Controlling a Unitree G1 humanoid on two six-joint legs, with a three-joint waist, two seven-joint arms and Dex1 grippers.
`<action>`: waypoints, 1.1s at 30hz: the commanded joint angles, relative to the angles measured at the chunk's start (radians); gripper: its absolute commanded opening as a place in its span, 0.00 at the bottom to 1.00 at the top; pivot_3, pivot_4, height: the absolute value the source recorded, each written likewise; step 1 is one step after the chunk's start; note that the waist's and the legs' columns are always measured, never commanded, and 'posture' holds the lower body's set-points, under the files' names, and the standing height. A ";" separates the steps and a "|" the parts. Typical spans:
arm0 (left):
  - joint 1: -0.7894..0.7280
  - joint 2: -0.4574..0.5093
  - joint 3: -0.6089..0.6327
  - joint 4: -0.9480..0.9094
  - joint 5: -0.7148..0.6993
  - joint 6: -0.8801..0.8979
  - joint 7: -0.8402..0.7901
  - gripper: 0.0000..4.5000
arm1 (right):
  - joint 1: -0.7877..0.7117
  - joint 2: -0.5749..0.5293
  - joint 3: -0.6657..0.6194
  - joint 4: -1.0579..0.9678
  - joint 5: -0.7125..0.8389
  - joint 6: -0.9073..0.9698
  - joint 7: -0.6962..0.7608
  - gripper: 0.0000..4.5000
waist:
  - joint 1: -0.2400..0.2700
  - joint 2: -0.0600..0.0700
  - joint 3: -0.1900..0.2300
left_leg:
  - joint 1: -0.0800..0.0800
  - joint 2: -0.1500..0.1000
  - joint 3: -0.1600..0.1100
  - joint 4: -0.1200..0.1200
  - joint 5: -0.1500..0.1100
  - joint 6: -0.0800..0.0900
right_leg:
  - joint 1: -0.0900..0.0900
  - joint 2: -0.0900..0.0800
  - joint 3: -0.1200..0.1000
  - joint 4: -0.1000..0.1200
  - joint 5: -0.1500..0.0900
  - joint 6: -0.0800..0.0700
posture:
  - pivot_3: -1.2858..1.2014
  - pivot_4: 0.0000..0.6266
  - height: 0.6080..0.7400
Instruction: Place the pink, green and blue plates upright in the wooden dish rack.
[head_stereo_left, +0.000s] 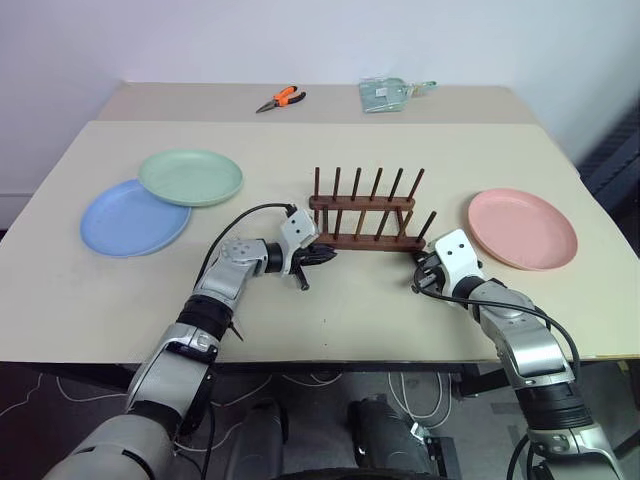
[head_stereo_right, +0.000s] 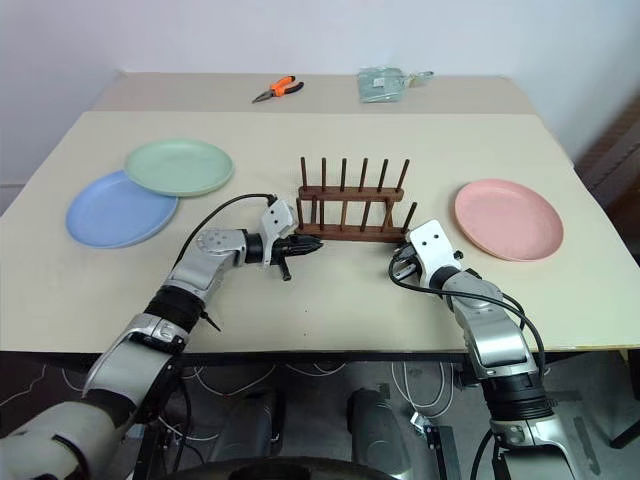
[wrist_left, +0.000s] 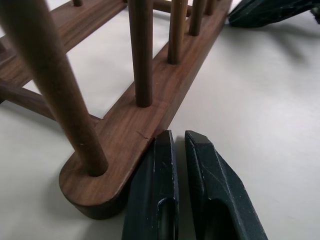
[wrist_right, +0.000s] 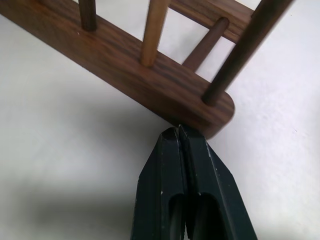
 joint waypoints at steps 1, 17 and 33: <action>0.057 0.043 -0.003 -0.007 0.016 0.027 -0.039 0.07 | 0.057 -0.064 -0.077 -0.114 0.017 -0.008 0.039 0.18 | 0.000 0.000 0.000 | 0.000 0.000 0.000 0.000 0.000 0.000 | 0.000 0.000 0.000 0.000 0.000 0.000 | 0.52 0.24 0.94; 0.284 0.311 0.143 -0.453 -0.196 0.160 -0.241 0.07 | 0.061 -0.381 -0.062 0.183 -0.288 -0.327 0.027 0.79 | -0.027 0.004 -0.001 | -0.001 0.001 0.002 -0.001 -0.002 0.004 | -0.004 0.000 0.001 0.000 -0.001 -0.001 | 0.52 0.24 0.94; 0.297 0.277 0.176 -0.607 -0.223 0.226 -0.127 0.07 | -0.090 -0.412 -0.100 0.130 -0.349 -0.477 -0.027 0.01 | -0.029 0.007 0.002 | -0.002 0.000 0.003 -0.001 -0.002 0.004 | -0.006 0.000 0.003 0.001 -0.001 0.001 | 0.52 0.24 0.94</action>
